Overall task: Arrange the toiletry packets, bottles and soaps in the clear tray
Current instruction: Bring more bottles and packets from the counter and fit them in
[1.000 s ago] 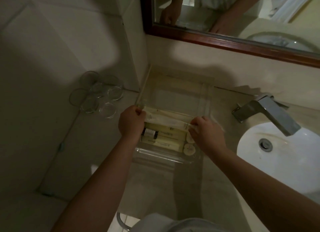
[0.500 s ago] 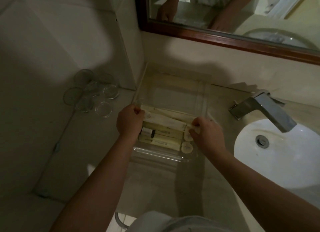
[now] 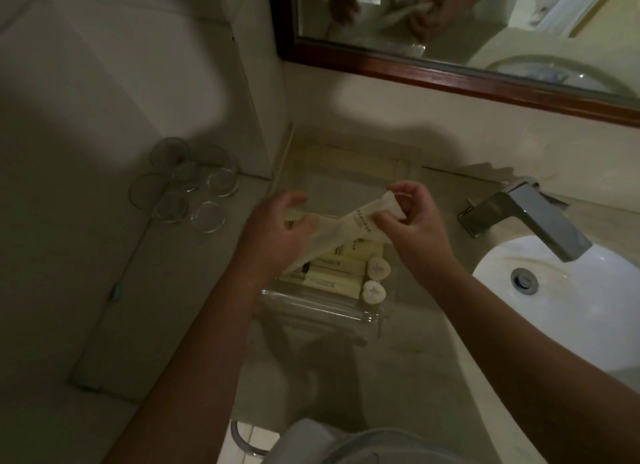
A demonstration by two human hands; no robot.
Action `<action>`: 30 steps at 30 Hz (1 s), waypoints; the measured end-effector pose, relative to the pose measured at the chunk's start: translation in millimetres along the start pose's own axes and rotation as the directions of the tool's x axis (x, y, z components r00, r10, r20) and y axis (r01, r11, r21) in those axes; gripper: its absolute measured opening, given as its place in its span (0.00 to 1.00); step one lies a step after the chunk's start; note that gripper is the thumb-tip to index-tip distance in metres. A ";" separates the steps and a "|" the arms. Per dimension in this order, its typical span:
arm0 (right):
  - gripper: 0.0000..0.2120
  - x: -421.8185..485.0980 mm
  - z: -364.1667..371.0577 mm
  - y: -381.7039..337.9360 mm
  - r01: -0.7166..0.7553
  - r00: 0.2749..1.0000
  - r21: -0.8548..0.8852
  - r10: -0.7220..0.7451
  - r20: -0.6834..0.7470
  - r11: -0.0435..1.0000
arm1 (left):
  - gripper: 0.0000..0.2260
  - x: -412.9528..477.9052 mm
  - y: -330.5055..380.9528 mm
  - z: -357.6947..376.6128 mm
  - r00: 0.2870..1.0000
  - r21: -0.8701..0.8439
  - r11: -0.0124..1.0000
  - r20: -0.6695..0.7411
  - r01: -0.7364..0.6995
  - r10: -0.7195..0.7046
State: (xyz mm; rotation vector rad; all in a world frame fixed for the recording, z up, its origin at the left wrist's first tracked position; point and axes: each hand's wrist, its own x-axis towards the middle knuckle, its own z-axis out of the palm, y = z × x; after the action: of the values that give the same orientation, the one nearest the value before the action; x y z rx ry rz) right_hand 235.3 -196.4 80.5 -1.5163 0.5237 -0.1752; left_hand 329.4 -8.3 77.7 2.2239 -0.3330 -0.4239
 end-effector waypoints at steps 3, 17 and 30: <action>0.14 6.7 15.3 -8.5 0.070 0.998 0.043 -0.070 -0.006 0.997 | 0.14 2.5 31.0 4.8 0.928 -0.120 0.992 0.365 -0.030 0.072; 0.05 -6.9 -0.9 64.9 -0.268 0.962 -0.550 0.248 -0.112 0.791 | 0.13 27.2 -28.5 43.8 0.814 -0.763 0.480 0.103 0.434 -0.571; 0.06 2.7 -10.9 77.6 -0.251 0.966 -0.544 0.168 -0.198 0.801 | 0.17 29.4 -36.4 55.9 0.769 -0.788 0.393 0.154 0.475 -0.621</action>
State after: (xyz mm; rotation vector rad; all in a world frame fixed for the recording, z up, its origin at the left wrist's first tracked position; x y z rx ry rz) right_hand 216.7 -202.2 4.6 -2.0185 0.9123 0.0592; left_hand 336.7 -35.0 10.4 1.3639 0.6493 -0.5854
